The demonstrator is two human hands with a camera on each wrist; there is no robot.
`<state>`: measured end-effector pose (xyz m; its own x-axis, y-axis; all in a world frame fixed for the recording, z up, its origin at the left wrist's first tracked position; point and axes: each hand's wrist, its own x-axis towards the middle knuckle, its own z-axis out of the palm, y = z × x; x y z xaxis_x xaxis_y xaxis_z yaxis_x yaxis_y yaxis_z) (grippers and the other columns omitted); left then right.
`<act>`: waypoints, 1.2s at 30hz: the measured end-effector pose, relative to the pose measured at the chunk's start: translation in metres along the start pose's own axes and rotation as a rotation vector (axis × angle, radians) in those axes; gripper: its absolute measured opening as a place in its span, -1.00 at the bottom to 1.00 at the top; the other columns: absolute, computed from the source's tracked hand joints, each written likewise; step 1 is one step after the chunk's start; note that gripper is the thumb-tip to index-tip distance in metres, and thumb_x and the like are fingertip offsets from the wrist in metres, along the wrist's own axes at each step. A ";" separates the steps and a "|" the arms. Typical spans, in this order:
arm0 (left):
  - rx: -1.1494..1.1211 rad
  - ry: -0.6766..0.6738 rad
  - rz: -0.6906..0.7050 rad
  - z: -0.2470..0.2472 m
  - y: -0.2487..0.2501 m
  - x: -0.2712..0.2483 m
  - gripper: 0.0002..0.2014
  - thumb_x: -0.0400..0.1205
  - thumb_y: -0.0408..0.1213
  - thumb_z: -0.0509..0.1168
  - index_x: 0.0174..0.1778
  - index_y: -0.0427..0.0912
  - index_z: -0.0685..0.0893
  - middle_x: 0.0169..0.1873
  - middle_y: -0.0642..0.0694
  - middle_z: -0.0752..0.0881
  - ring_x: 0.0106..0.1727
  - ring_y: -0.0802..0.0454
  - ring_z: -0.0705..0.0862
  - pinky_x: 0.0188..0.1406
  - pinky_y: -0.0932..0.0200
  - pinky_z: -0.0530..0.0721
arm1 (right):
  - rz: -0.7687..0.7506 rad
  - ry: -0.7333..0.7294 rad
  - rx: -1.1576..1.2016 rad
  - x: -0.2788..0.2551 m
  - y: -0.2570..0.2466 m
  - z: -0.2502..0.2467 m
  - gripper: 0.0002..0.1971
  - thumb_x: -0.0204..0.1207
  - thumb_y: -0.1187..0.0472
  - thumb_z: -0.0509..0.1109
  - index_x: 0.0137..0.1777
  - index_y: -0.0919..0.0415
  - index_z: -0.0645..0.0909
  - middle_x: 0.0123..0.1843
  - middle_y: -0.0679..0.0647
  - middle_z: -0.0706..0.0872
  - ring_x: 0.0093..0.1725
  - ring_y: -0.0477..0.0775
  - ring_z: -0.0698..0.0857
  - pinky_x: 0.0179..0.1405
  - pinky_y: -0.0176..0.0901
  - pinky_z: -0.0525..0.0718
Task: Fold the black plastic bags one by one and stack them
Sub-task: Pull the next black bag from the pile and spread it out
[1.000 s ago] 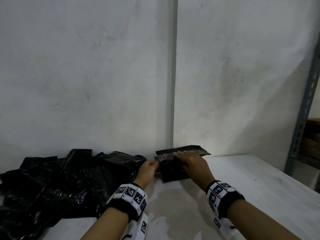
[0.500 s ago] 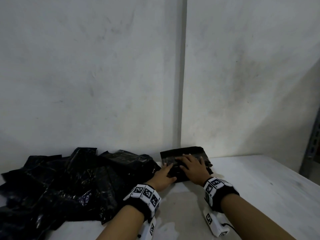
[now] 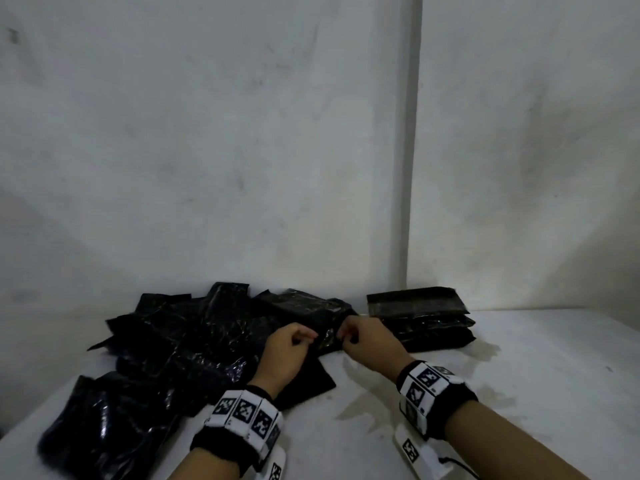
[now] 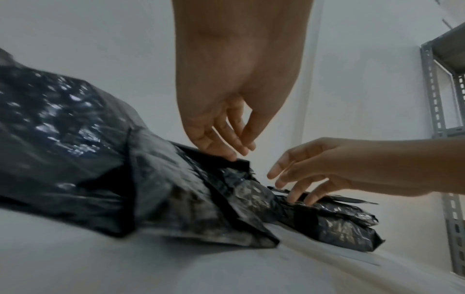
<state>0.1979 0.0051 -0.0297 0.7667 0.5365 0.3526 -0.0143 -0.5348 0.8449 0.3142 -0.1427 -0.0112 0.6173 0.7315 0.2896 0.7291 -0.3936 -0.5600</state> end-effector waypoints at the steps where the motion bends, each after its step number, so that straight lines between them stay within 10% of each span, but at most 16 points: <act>1: 0.026 0.057 -0.014 -0.013 -0.005 -0.005 -0.71 0.58 -0.54 0.31 -0.24 -0.02 0.72 -0.19 0.02 0.76 -0.14 0.18 0.70 -0.08 0.39 0.59 | 0.007 -0.025 0.053 -0.003 -0.011 0.009 -0.87 0.43 0.14 0.46 -0.04 0.08 0.68 -0.12 0.01 0.73 -0.10 0.00 0.71 0.04 -0.01 0.71; 5: 0.082 0.209 -0.155 -0.054 -0.022 -0.022 -0.76 0.59 -0.48 0.30 -0.23 -0.01 0.68 -0.14 -0.03 0.74 -0.04 0.04 0.69 0.01 0.20 0.60 | 0.169 -0.196 0.057 -0.003 -0.042 0.049 -0.43 0.24 -0.34 0.55 -0.06 0.11 0.53 -0.09 0.01 0.63 -0.13 -0.03 0.60 -0.19 -0.23 0.55; 8: 0.088 0.168 -0.360 -0.064 -0.033 -0.028 -0.91 0.59 -0.40 0.34 -0.12 -0.12 0.60 0.01 -0.24 0.72 0.07 -0.15 0.68 0.05 0.10 0.59 | 0.293 -0.189 0.106 0.001 -0.046 0.071 0.08 0.14 -0.35 0.61 0.50 0.26 0.25 0.42 0.16 0.52 0.37 0.15 0.56 0.31 -0.12 0.54; 11: 0.021 0.032 -0.514 -0.062 -0.035 -0.034 -0.74 0.60 -0.27 0.38 0.12 -0.21 0.49 0.19 -0.37 0.64 0.16 -0.26 0.65 0.04 0.05 0.61 | 0.342 -0.184 0.106 0.000 -0.050 0.066 0.27 0.09 -0.24 0.69 0.63 0.30 0.05 0.54 0.17 0.44 0.49 0.19 0.49 0.47 0.00 0.48; 19: -0.250 0.007 -0.576 -0.058 -0.027 -0.048 0.00 0.17 -0.03 0.70 0.41 -0.35 0.35 0.21 -0.25 0.68 0.17 -0.17 0.71 0.11 -0.10 0.74 | 0.347 -0.452 0.518 -0.022 -0.054 0.034 -0.45 0.19 0.11 0.74 0.19 0.18 0.71 0.15 0.09 0.80 0.16 0.09 0.76 0.28 -0.04 0.68; 23: -0.358 -0.070 -0.490 -0.056 -0.001 -0.069 -0.58 0.48 -0.43 0.51 0.23 -0.29 0.56 0.16 -0.28 0.72 0.15 -0.17 0.72 0.07 -0.04 0.73 | 0.384 -0.440 0.528 -0.039 -0.054 0.015 -0.52 0.32 0.22 0.66 0.24 0.29 0.65 0.12 0.19 0.79 0.07 0.15 0.78 0.09 -0.02 0.77; 28: -0.405 -0.158 -0.489 -0.060 0.018 -0.087 -0.64 0.55 -0.46 0.43 0.26 -0.36 0.59 0.15 -0.29 0.72 0.03 -0.10 0.73 -0.23 0.20 0.78 | 0.330 -0.354 0.757 -0.065 -0.049 -0.013 -0.81 0.56 0.38 0.38 0.15 0.25 0.60 -0.06 0.18 0.72 -0.13 0.09 0.76 0.00 0.09 0.78; 36: -0.149 -0.258 -0.460 -0.056 0.060 -0.098 0.20 0.05 0.35 0.58 0.48 -0.37 0.44 0.46 -0.36 0.47 0.44 -0.22 0.51 0.34 -0.05 0.60 | 0.197 -0.216 0.804 -0.109 -0.049 -0.070 -0.81 0.68 0.29 0.24 0.19 0.23 0.63 -0.11 0.11 0.68 -0.14 0.03 0.71 -0.19 -0.11 0.74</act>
<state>0.0862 -0.0430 0.0095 0.8476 0.5057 -0.1606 0.2828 -0.1745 0.9432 0.2314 -0.2419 0.0391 0.5815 0.8132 0.0211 0.1331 -0.0695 -0.9887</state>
